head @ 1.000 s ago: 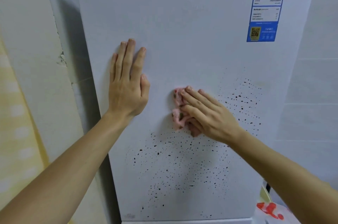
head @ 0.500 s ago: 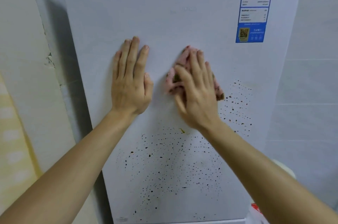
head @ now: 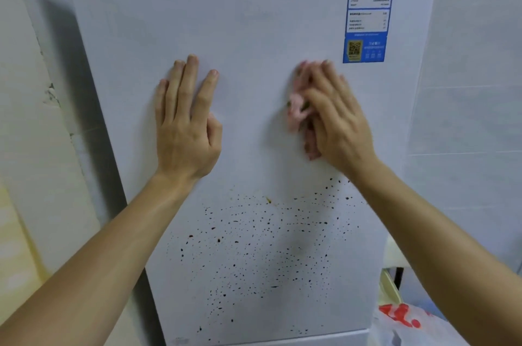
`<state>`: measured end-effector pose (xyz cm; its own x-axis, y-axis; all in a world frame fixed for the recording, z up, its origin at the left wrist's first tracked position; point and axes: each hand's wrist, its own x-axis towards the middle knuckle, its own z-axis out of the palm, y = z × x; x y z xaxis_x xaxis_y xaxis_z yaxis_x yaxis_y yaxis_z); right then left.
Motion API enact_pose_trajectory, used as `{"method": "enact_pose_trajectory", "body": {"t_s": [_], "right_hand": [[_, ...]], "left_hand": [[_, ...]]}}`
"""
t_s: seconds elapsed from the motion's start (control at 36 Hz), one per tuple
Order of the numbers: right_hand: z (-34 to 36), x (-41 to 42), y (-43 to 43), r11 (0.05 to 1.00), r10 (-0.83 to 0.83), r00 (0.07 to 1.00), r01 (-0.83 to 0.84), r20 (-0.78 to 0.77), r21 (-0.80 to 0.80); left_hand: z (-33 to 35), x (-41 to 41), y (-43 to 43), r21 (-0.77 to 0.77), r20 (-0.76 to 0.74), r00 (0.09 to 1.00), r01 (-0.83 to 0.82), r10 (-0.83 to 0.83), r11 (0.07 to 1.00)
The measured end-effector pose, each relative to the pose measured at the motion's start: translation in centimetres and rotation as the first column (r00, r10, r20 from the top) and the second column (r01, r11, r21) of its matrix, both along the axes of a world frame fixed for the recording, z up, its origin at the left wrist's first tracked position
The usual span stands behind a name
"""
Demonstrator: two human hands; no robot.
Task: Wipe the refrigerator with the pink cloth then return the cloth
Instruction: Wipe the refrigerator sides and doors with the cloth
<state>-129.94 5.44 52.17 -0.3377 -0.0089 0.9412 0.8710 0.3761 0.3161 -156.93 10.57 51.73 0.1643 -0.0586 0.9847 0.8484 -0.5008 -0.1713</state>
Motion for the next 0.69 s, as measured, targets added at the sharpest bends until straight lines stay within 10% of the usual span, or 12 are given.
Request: {"method": "enact_pose_trajectory", "body": {"t_s": [0.17, 0.5, 0.69], "right_hand": [[1.5, -1.5, 0.3, 0.999, 0.041, 0.962, -0.036, -0.272, 0.022], [-6.6, 4.7, -1.1, 0.994, 0.002, 0.952, 0.032, 0.306, -0.106], [0.5, 6.5, -0.7, 0.999, -0.025, 0.986, 0.021, -0.163, -0.027]], "left_hand": [[-0.5, 0.6, -0.3, -0.038, -0.01, 1.0, -0.004, 0.003, 0.999], [-0.7, 3.1, -0.9, -0.026, -0.132, 0.991, -0.013, 0.01, 1.0], [-0.7, 4.5, -1.4, -0.041, -0.135, 0.991, 0.0, -0.005, 0.999]]}}
